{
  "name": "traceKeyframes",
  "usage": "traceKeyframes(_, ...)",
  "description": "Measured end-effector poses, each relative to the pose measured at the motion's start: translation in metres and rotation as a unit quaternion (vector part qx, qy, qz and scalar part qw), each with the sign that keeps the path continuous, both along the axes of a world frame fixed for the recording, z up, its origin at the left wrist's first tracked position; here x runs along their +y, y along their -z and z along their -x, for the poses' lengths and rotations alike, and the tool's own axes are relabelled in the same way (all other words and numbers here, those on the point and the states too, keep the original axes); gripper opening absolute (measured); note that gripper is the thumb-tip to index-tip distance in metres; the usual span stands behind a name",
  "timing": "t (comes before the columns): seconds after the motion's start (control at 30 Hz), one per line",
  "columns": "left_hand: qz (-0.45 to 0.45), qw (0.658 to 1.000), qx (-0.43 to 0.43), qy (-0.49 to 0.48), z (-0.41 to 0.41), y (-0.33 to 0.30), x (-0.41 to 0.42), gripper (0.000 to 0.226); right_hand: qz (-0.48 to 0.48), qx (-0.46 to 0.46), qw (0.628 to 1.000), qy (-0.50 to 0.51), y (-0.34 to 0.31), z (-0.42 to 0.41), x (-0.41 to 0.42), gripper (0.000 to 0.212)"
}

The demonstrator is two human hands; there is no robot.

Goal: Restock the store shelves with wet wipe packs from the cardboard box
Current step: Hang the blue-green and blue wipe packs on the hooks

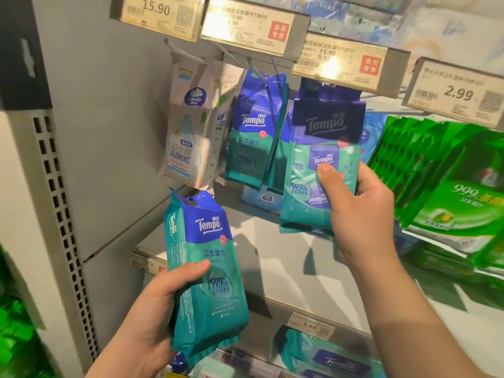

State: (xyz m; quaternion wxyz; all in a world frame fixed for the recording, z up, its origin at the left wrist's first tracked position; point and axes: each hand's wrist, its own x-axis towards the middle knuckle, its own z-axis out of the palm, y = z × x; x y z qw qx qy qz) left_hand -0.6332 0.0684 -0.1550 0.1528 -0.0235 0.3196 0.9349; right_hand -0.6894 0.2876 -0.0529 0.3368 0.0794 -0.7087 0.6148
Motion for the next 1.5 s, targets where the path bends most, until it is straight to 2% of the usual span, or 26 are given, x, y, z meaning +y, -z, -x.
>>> traceKeyframes(0.03, 0.004, 1.000, 0.000, 0.001, -0.001, -0.001, 0.000, 0.022, 0.008, -0.007, 1.000, 0.002, 0.001, 0.002, 0.001, 0.012)
traceKeyframes(0.07, 0.001, 1.000, 0.004, 0.003, -0.001, -0.002, -0.002, 0.031, 0.018, -0.015, 1.000, 0.004, 0.001, 0.004, 0.001, 0.011)
traceKeyframes(0.13, 0.003, 1.000, -0.004, 0.003, 0.000, 0.001, -0.004, 0.068, 0.037, -0.032, 0.999, 0.007, 0.002, 0.007, 0.002, 0.009)
traceKeyframes(0.2, 0.001, 1.000, -0.002, 0.006, -0.001, 0.003, -0.005, 0.082, 0.046, -0.047, 0.998, 0.006, 0.004, 0.007, 0.003, 0.008)
traceKeyframes(0.33, 0.001, 1.000, 0.003, 0.012, 0.000, 0.003, -0.005, 0.077, -0.004, -0.020, 1.000, -0.007, 0.008, -0.003, -0.001, 0.020)
traceKeyframes(0.43, 0.003, 1.000, 0.001, 0.004, -0.001, 0.004, -0.005, 0.058, -0.032, 0.020, 0.999, -0.015, 0.007, -0.015, -0.004, 0.032)
traceKeyframes(0.53, -0.002, 1.000, -0.006, 0.001, -0.002, 0.006, -0.004, 0.076, -0.039, 0.066, 0.997, -0.007, 0.003, -0.022, -0.006, 0.037)
traceKeyframes(0.6, -0.003, 1.000, -0.006, -0.003, -0.003, 0.005, -0.003, 0.075, -0.051, 0.095, 0.994, -0.006, 0.000, -0.025, -0.008, 0.041)
traceKeyframes(0.63, 0.004, 1.000, -0.006, -0.006, -0.004, 0.004, -0.002, 0.065, -0.057, 0.107, 0.993, -0.009, -0.001, -0.028, -0.008, 0.044)
traceKeyframes(0.7, 0.016, 1.000, -0.011, -0.015, -0.004, 0.003, -0.002, 0.030, -0.053, 0.122, 0.991, -0.016, -0.002, -0.031, -0.011, 0.045)
traceKeyframes(0.73, 0.022, 1.000, -0.017, -0.015, -0.003, 0.004, -0.002, 0.020, -0.042, 0.120, 0.992, -0.017, -0.004, -0.030, -0.012, 0.042)
traceKeyframes(0.77, 0.024, 0.999, -0.023, -0.016, -0.004, 0.003, -0.001, 0.019, -0.029, 0.112, 0.993, -0.017, -0.005, -0.029, -0.013, 0.037)
traceKeyframes(0.87, 0.021, 0.999, -0.024, -0.018, -0.005, 0.001, -0.002, 0.021, -0.004, 0.080, 0.997, -0.017, -0.011, -0.023, -0.012, 0.020)
traceKeyframes(0.97, 0.017, 1.000, -0.022, -0.014, -0.007, 0.001, -0.004, 0.041, -0.006, 0.069, 0.997, -0.020, -0.016, -0.021, -0.012, 0.013)
traceKeyframes(1.1, 0.015, 1.000, -0.012, -0.011, -0.008, 0.000, -0.005, 0.028, 0.008, 0.061, 0.998, -0.028, -0.012, -0.025, -0.013, 0.010)
traceKeyframes(1.37, 0.031, 0.999, -0.022, -0.020, -0.012, 0.002, -0.006, 0.023, 0.039, 0.012, 0.999, -0.033, 0.000, -0.027, -0.015, 0.015)
traceKeyframes(1.4, 0.029, 0.999, -0.018, -0.017, -0.012, 0.002, -0.006, 0.027, 0.038, 0.010, 0.999, -0.031, -0.001, -0.026, -0.015, 0.013)
traceKeyframes(1.5, 0.019, 1.000, -0.020, -0.013, -0.012, 0.004, -0.006, 0.074, 0.031, 0.017, 0.999, -0.028, -0.006, -0.023, -0.016, 0.007)
